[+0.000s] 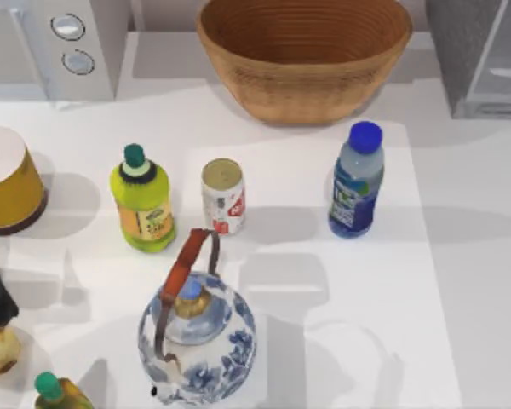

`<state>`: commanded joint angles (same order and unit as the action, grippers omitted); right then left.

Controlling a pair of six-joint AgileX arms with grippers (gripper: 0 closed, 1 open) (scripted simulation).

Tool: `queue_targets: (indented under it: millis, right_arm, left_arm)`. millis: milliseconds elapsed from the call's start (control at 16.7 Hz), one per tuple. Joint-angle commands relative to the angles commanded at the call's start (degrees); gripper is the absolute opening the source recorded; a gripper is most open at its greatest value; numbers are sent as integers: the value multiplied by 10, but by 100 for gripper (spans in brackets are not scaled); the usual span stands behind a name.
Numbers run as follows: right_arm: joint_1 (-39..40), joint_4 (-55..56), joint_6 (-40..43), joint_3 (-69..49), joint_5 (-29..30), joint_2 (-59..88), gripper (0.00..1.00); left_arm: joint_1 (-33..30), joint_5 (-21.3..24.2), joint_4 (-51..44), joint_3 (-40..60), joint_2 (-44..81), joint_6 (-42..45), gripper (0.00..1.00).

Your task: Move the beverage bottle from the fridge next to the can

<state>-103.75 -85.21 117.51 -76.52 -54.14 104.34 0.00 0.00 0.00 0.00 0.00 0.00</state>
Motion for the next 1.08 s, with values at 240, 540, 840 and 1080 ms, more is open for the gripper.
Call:
queue_targets:
  millis: [240,540,840,1080]
  right_arm:
    - [15,16,-20,3,2,0,100]
    - [111,143,-169,7,19,9,100]
    - [264,351,-441,12,52,13,100]
    - [387,526,-650,15,79,11,100]
  left_arm:
    - [0,0,0,0,0,0,100]
    - [0,0,0,0,0,0,100]
    - [0,0,0,0,0,0,100]
    - [0,0,0,0,0,0,100]
